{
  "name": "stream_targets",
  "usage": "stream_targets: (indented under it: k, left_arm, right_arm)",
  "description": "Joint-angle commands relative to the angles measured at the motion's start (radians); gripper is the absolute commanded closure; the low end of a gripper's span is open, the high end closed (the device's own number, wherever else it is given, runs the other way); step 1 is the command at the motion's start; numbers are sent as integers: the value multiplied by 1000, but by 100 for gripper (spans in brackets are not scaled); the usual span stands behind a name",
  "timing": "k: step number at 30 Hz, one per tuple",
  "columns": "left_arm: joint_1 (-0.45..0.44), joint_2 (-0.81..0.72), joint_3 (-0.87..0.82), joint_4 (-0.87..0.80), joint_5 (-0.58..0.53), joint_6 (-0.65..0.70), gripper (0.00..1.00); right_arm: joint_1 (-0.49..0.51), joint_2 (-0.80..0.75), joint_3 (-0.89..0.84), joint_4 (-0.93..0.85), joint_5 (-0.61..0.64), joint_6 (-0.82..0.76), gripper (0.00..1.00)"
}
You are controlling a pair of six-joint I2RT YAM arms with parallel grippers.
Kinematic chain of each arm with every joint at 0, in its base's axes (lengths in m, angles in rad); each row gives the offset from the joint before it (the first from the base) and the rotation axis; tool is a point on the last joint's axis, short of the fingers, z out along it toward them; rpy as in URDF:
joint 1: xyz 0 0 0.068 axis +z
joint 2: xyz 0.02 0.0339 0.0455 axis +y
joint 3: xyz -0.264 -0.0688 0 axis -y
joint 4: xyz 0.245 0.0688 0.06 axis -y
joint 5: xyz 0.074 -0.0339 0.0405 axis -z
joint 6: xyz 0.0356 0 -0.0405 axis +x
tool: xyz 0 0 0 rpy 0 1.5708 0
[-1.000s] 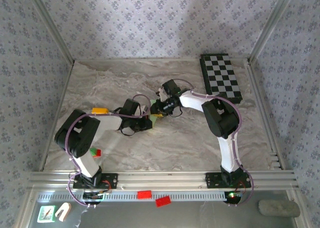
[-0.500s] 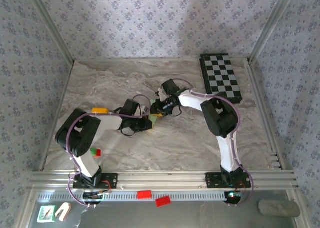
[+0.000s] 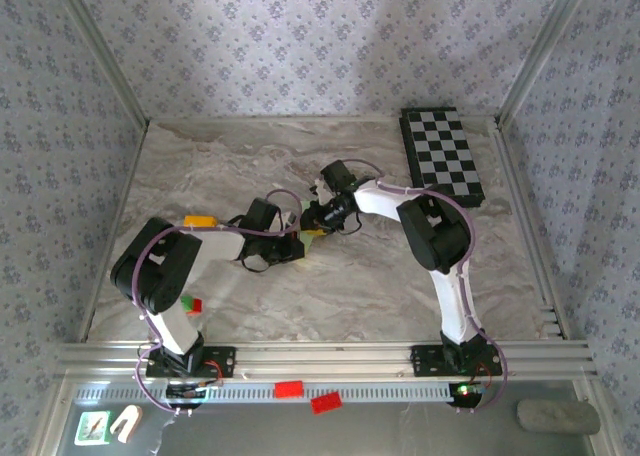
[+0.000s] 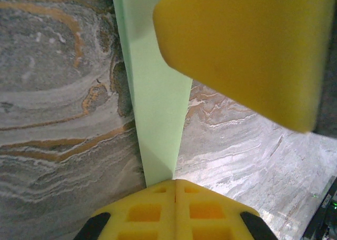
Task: Fold a paper plane with a square sheet of paper (pick it up from the middle)
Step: Fold the wing for the fifth time at the center of the table.
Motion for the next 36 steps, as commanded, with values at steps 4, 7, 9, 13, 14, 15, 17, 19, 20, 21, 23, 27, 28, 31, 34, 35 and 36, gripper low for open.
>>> stream_targets:
  k: [4, 7, 9, 13, 14, 15, 17, 19, 20, 21, 23, 27, 28, 31, 34, 35, 36]
  left_arm:
    - [-4, -58, 5, -29, -5, -1, 93]
    - [-1, -102, 8, -16, -20, -30, 91]
    - [0, -121, -3, 18, -28, -67, 90]
    - [-3, -116, -21, 77, -47, -150, 91]
    - [-5, -112, -22, 76, -57, -159, 91]
    - [-6, -107, -20, 73, -66, -169, 92]
    - [-6, -90, -11, 60, -72, -181, 93]
    - [-5, -72, -6, 53, -73, -194, 94]
    - [-6, -64, -4, 54, -76, -200, 94]
    - [-6, -56, -2, 53, -76, -206, 94]
    - [-6, -40, 2, 56, -69, -215, 95]
    - [-9, -19, 12, 43, -72, -226, 96]
    - [-8, -18, 13, 31, -80, -227, 96]
    - [-8, -9, 21, -14, -90, -227, 96]
    - [-10, -6, 28, -70, -96, -225, 96]
    - [-10, -5, 32, -83, -97, -220, 96]
    - [-12, -6, 33, -103, -99, -216, 96]
  right_arm:
    - [8, 38, 0, -86, 76, -28, 71]
    - [7, 32, -24, -68, 82, -1, 73]
    - [6, 24, -39, -48, 81, 30, 73]
    - [6, 4, -68, -5, 82, 96, 75]
    - [6, 0, -74, 5, 82, 132, 75]
    - [8, -4, -78, 15, 81, 149, 75]
    - [7, -8, -82, 22, 77, 175, 76]
    - [8, -9, -83, 24, 76, 188, 76]
    - [6, -11, -85, 26, 76, 193, 76]
    - [5, -11, -84, 28, 76, 196, 76]
    - [3, -10, -86, 28, 73, 202, 76]
    - [2, -8, -88, 34, 66, 206, 76]
    - [1, -8, -88, 31, 66, 207, 76]
    - [0, -5, -86, 30, 66, 207, 77]
    - [-1, -1, -85, 25, 69, 208, 77]
    - [-1, -1, -85, 24, 69, 208, 76]
    - [-1, 1, -85, 23, 70, 209, 76]
